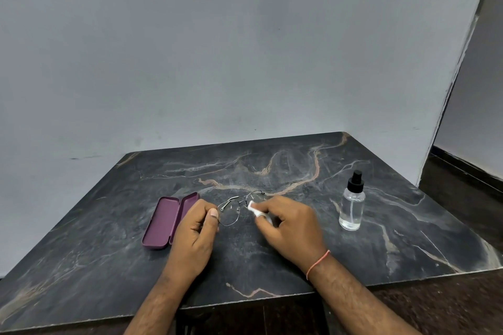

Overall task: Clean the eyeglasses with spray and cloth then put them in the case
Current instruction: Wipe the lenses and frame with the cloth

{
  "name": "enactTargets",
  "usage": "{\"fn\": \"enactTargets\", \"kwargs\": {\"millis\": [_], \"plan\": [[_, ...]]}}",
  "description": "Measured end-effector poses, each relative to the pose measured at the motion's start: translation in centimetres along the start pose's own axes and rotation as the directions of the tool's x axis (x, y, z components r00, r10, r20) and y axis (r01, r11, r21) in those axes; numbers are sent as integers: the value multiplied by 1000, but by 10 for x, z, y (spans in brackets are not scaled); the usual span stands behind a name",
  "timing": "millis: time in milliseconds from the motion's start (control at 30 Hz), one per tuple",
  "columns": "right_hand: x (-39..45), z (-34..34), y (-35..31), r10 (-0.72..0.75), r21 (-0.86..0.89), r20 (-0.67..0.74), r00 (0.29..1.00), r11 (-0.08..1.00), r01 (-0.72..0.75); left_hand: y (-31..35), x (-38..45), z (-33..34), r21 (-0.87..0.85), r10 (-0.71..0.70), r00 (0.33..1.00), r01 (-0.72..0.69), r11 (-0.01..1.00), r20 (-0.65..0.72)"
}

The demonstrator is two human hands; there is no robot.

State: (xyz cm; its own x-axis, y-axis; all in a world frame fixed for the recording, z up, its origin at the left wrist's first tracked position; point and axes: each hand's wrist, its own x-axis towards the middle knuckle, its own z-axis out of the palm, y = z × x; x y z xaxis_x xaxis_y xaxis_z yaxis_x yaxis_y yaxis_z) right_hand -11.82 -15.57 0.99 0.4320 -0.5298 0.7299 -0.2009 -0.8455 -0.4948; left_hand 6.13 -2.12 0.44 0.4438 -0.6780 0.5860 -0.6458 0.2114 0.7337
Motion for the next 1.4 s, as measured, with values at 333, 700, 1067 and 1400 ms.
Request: {"fn": "enactTargets", "kwargs": {"millis": [333, 700, 1067, 1400], "plan": [[-1, 3, 3, 87, -54, -11, 996, 995, -87, -3, -1, -1, 0, -18, 1000, 18, 1000, -16], [-1, 3, 2, 80, -52, 33, 996, 996, -78, -2, -1, -1, -16, -17, 1000, 17, 1000, -16], [0, 3, 2, 84, 2, 53, 995, 996, -85, -2, -1, 0, -12, -7, 1000, 7, 1000, -20], [2, -1, 4, 83, 14, -31, 996, 996, -82, 3, -2, 1, 12, 17, 1000, -17, 1000, 11]]}}
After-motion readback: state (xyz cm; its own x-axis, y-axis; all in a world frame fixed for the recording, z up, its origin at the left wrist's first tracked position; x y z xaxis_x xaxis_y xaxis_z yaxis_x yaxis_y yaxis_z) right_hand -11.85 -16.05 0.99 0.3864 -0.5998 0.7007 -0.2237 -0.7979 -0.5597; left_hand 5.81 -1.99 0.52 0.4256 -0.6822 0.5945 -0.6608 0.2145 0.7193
